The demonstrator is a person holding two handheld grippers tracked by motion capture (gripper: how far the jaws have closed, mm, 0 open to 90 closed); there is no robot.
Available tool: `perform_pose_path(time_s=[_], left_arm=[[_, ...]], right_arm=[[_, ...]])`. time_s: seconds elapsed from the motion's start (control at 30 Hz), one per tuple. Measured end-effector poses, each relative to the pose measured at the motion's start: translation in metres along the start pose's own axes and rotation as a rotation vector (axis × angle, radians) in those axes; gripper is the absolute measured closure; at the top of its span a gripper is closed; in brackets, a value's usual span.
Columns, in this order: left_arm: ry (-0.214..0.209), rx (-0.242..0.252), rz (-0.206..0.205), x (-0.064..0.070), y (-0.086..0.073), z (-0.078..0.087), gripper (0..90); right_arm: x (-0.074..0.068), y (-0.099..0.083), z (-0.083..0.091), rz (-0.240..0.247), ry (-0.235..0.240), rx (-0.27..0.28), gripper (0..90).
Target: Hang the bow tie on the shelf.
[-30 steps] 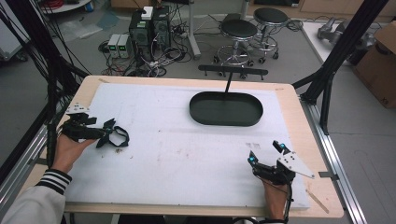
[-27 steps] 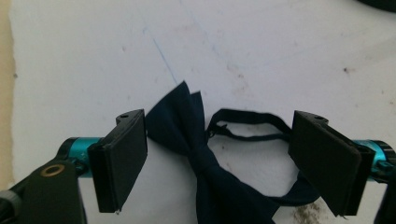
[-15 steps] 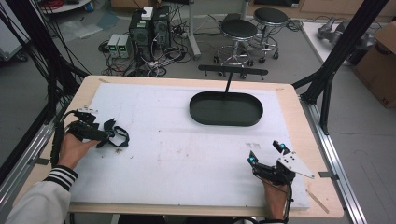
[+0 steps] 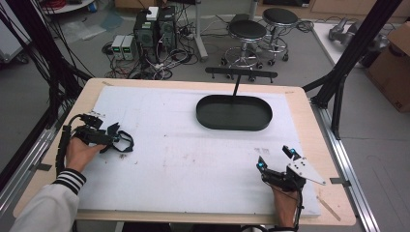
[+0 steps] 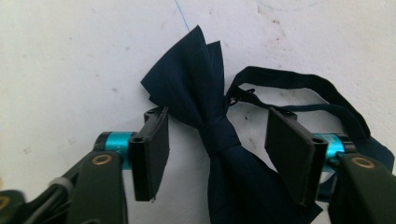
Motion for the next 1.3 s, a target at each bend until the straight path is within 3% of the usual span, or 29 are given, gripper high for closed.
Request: perform_pose_path(time_s=[0.23, 0.33, 0.53, 0.6, 0.63, 0.67, 0.9, 1.13, 1.3], left_arm=[[-0.015, -0.020, 0.009, 0.001, -0.002, -0.003, 49.8], [0.007, -0.039, 0.011, 0.002, -0.002, -0.005, 52.4], [0.012, -0.056, 0.010, 0.003, -0.003, -0.007, 52.8], [0.012, -0.054, 0.009, 0.003, -0.003, -0.007, 58.4], [0.007, -0.052, 0.007, 0.003, -0.003, -0.007, 58.4], [0.001, -0.048, 0.005, 0.003, -0.003, -0.006, 65.5], [0.013, -0.025, -0.011, 0.003, -0.002, -0.004, 71.7], [0.017, 0.034, -0.025, 0.004, 0.002, 0.000, 72.8], [-0.004, 0.070, -0.036, 0.006, 0.004, 0.004, 72.9]], right_arm=[[0.000, 0.000, 0.000, 0.002, 0.000, 0.002, 3.3], [0.000, 0.000, 0.000, 0.000, 0.000, 0.002, 3.3], [0.000, 0.000, 0.000, 0.001, -0.001, 0.006, 3.3], [0.000, 0.000, 0.000, 0.002, -0.001, 0.005, 3.3], [0.000, 0.000, 0.000, 0.001, -0.001, 0.006, 3.2], [0.000, 0.000, 0.000, 0.001, 0.000, 0.006, 3.3], [0.000, 0.000, 0.000, 0.000, 0.001, 0.007, 3.2], [0.000, 0.000, 0.000, 0.003, 0.001, 0.009, 3.3], [0.000, 0.000, 0.000, 0.002, 0.000, 0.008, 3.3]])
Point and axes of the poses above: each handheld gripper's, and its own axes: z roughly backward along the jaws, y roughly out of its top, x roughly to its right, the point moved 6 cm from there along -z, roughly forward along the jaws, and after that the axes turned 1 degree about -z, right-handed, at the moved point
